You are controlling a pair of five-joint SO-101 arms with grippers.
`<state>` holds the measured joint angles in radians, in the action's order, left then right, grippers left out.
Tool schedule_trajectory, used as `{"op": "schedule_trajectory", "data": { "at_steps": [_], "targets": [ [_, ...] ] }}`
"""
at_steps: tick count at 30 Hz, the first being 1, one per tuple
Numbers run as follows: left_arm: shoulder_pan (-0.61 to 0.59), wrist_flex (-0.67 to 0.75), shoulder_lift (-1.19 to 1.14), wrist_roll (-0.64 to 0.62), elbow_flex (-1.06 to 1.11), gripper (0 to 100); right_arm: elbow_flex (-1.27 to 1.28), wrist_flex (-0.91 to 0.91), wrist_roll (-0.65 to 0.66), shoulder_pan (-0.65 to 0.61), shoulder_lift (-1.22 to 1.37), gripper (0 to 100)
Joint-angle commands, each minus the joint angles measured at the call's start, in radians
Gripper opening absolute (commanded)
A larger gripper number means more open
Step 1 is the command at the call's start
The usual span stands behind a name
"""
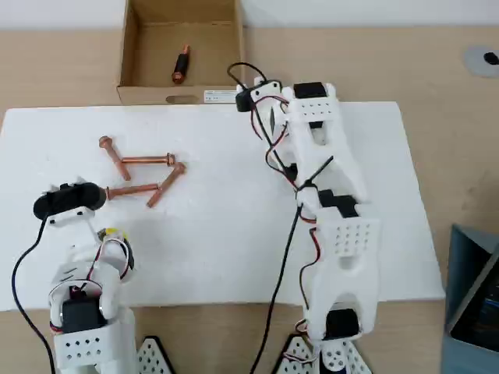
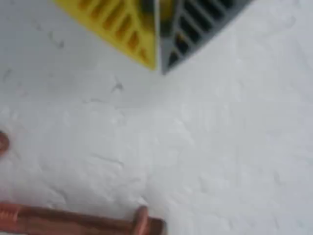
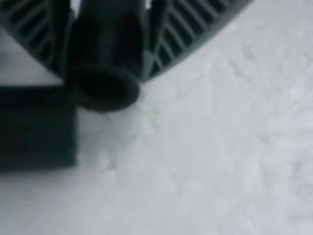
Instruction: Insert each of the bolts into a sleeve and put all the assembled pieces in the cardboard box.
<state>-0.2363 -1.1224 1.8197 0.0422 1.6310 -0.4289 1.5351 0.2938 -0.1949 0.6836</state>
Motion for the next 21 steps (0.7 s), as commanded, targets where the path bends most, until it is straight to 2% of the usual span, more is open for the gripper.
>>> {"op": "schedule_trajectory", "data": {
  "at_steps": [1,5,9,12,21],
  "targets": [
    [-0.008,0.005,0.004,0.002,-0.006,0,-0.105,0.094,0.006,-0.004,-0.005,1.0],
    [-0.008,0.005,0.004,0.002,-0.006,0,-0.334,0.236,0.006,-0.004,-0.005,1.0],
    [-0.002,0.005,0.004,0.005,-0.006,0,-0.469,0.255,0.005,-0.004,-0.027,1.0],
    [0.0,0.005,0.004,0.006,-0.006,0,-0.433,0.255,0.005,-0.019,-0.143,1.0],
    [0.0,0.005,0.004,0.006,-0.006,0,-0.107,0.253,-0.012,-0.033,-0.526,1.0]
  ]
}}
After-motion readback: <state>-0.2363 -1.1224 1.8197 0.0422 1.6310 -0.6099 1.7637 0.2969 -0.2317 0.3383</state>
